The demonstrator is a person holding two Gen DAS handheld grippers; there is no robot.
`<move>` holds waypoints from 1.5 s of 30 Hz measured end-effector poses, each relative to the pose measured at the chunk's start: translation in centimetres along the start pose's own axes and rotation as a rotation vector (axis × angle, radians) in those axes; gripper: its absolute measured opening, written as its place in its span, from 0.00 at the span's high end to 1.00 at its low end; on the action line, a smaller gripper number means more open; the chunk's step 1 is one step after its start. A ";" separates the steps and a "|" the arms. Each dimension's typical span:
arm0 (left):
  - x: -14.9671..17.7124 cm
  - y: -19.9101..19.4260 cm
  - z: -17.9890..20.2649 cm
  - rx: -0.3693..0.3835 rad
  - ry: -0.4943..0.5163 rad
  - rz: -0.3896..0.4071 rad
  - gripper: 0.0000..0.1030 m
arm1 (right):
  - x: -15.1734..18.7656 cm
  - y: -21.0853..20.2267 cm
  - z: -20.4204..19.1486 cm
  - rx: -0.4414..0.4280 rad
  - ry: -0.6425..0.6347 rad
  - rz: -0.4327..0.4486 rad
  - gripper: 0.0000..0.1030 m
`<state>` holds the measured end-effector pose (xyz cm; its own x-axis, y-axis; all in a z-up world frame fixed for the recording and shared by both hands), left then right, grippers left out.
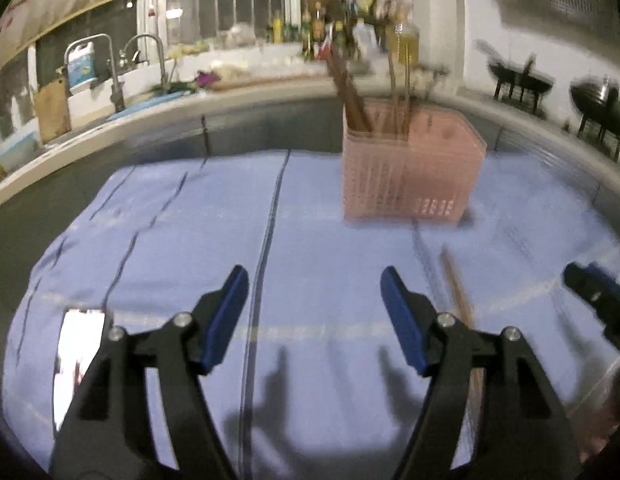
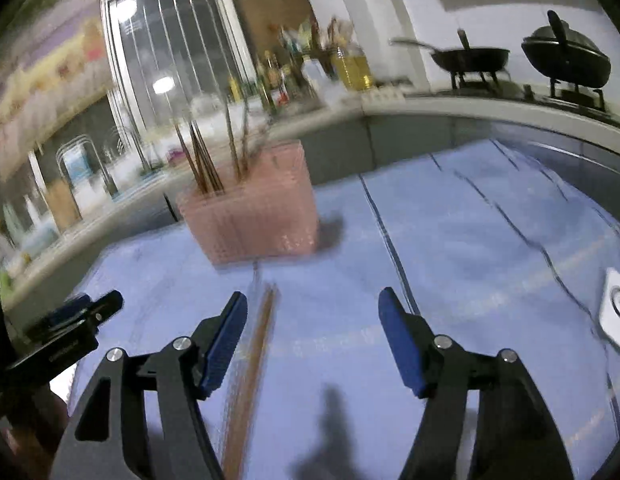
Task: Organize utensils
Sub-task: 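Move both open tools back to the last chopsticks on the cloth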
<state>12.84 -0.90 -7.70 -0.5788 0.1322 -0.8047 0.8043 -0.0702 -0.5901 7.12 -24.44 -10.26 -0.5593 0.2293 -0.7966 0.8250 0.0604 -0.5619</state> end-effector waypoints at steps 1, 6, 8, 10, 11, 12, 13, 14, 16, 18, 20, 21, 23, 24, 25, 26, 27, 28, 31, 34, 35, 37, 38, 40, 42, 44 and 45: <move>0.9 0.3 0.0 -0.006 0.005 -0.014 0.36 | 0.6 0.1 0.1 0.002 0.004 -0.020 0.34; 3.9 0.6 0.0 -0.033 0.009 -0.047 0.36 | 2.0 0.5 -0.4 -0.018 0.014 -0.081 0.36; 4.4 0.4 0.0 -0.021 -0.001 -0.058 0.36 | 2.3 0.6 -1.0 -0.037 0.001 -0.099 0.41; 4.9 0.5 -0.1 -0.015 -0.001 -0.071 0.36 | 2.9 0.8 -1.2 -0.048 -0.013 -0.118 0.48; 5.1 0.7 -0.2 -0.016 -0.002 -0.082 0.36 | 3.2 1.0 -1.4 -0.055 -0.016 -0.132 0.50; 5.3 0.8 -0.3 -0.017 -0.007 -0.091 0.36 | 3.4 1.0 -1.5 -0.063 -0.016 -0.146 0.54; 5.4 0.9 -0.3 -0.015 -0.014 -0.099 0.36 | 3.6 1.1 -1.5 -0.069 -0.015 -0.160 0.57; 5.3 1.0 -0.4 -0.014 -0.020 -0.106 0.36 | 3.6 1.1 -1.6 -0.073 -0.015 -0.168 0.61; 5.4 1.3 -0.7 -0.009 -0.035 -0.122 0.36 | 3.8 1.4 -1.8 -0.079 -0.017 -0.183 0.63; 5.5 1.6 -0.7 -0.003 -0.044 -0.137 0.36 | 3.9 1.5 -1.9 -0.084 -0.018 -0.192 0.64; 5.6 1.8 -0.7 0.003 -0.049 -0.148 0.36 | 3.9 1.5 -1.9 -0.088 -0.017 -0.196 0.64; 5.7 1.9 -0.8 0.008 -0.052 -0.155 0.36 | 3.9 1.5 -2.0 -0.091 -0.016 -0.198 0.64; 5.8 2.0 -0.8 0.014 -0.060 -0.166 0.36 | 4.0 1.5 -2.2 -0.099 -0.018 -0.205 0.65; 5.9 2.1 -0.9 0.018 -0.064 -0.172 0.36 | 3.9 1.6 -2.3 -0.104 -0.019 -0.209 0.65; 5.9 2.2 -1.0 0.021 -0.068 -0.177 0.36 | 4.0 1.6 -2.4 -0.108 -0.022 -0.212 0.65; 5.9 2.3 -1.0 0.025 -0.071 -0.183 0.36 | 4.0 1.7 -2.6 -0.113 -0.026 -0.216 0.65; 6.0 2.4 -1.0 0.029 -0.074 -0.189 0.36 | 4.1 1.7 -2.7 -0.119 -0.030 -0.219 0.65; 6.0 2.5 -1.1 0.032 -0.076 -0.193 0.36 | 4.1 1.7 -2.8 -0.123 -0.032 -0.223 0.66; 6.1 2.5 -1.1 0.039 -0.079 -0.196 0.36 | 4.2 1.8 -3.3 -0.139 -0.043 -0.239 0.69; 6.2 2.5 -1.0 0.046 -0.078 -0.195 0.36 | 4.4 1.9 -3.8 -0.148 -0.060 -0.250 0.71; 6.1 2.5 -1.0 0.047 -0.077 -0.195 0.36 | 4.4 1.8 -4.0 -0.150 -0.068 -0.252 0.72; 6.1 2.6 -0.9 0.050 -0.072 -0.196 0.36 | 4.6 1.9 -4.3 -0.155 -0.079 -0.261 0.73; 6.1 2.6 -0.9 0.051 -0.070 -0.196 0.36 | 4.7 2.0 -4.4 -0.154 -0.084 -0.265 0.74; 6.1 2.5 -0.9 0.052 -0.069 -0.195 0.36 | 5.0 2.2 -4.7 -0.156 -0.094 -0.278 0.74; 6.1 2.5 -0.9 0.054 -0.068 -0.195 0.36 | 5.1 2.3 -4.8 -0.157 -0.103 -0.282 0.74; 6.1 2.5 -0.9 0.055 -0.068 -0.195 0.36 | 5.4 2.5 -5.2 -0.151 -0.127 -0.296 0.74; 6.1 2.5 -0.9 0.054 -0.068 -0.195 0.36 | 5.5 2.6 -5.4 -0.153 -0.134 -0.298 0.74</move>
<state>11.47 0.58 -14.05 -0.7324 0.0816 -0.6760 0.6684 -0.1033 -0.7366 6.63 -17.77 -14.85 -0.7747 0.0509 -0.6303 0.6205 0.2527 -0.7423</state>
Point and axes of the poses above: each gripper's, at about its wrist camera, not at the fingertips, and y roughly the way its jaws point, z to its right, x to its underside, the point moved 7 cm from there along y, roughly the way its jaws point
